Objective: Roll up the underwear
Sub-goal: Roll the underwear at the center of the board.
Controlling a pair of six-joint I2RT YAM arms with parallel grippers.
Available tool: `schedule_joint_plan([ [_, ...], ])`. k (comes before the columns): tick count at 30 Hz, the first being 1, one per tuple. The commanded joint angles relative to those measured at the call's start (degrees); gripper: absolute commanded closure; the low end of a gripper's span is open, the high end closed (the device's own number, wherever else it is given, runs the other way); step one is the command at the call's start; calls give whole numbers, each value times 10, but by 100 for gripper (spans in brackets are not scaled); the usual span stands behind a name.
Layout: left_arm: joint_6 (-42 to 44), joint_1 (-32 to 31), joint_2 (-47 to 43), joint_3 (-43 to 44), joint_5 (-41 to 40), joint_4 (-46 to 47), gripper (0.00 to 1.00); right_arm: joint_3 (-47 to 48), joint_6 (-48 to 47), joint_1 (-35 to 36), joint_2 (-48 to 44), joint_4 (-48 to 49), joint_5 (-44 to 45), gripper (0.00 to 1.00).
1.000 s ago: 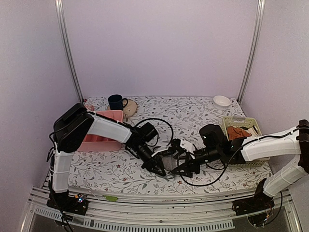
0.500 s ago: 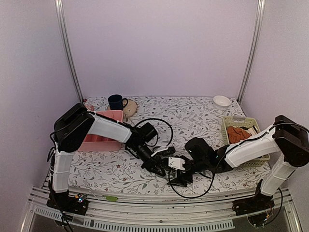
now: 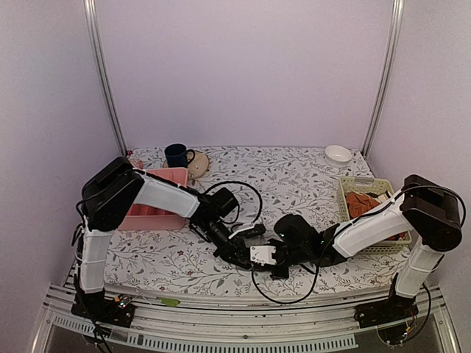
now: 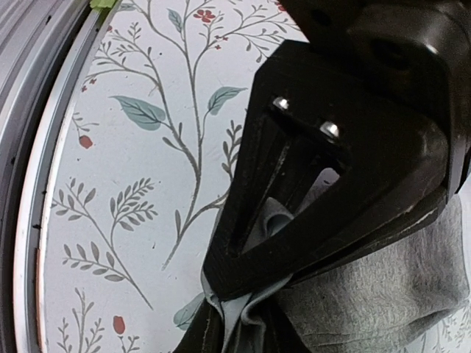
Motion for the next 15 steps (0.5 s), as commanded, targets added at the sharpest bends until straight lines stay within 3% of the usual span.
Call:
schedule_joint_plan([
  [1,1,11,0,-24,-56,-20,96,12,-10,5,15,-3,6,100],
  [7,-11,21,-90,-69,-122,7,70,36,41,3,8,-38,-71,100],
  [15,-45,40,-275,-170,-233,87,50,96,164,-19,33,-125,-189,100],
])
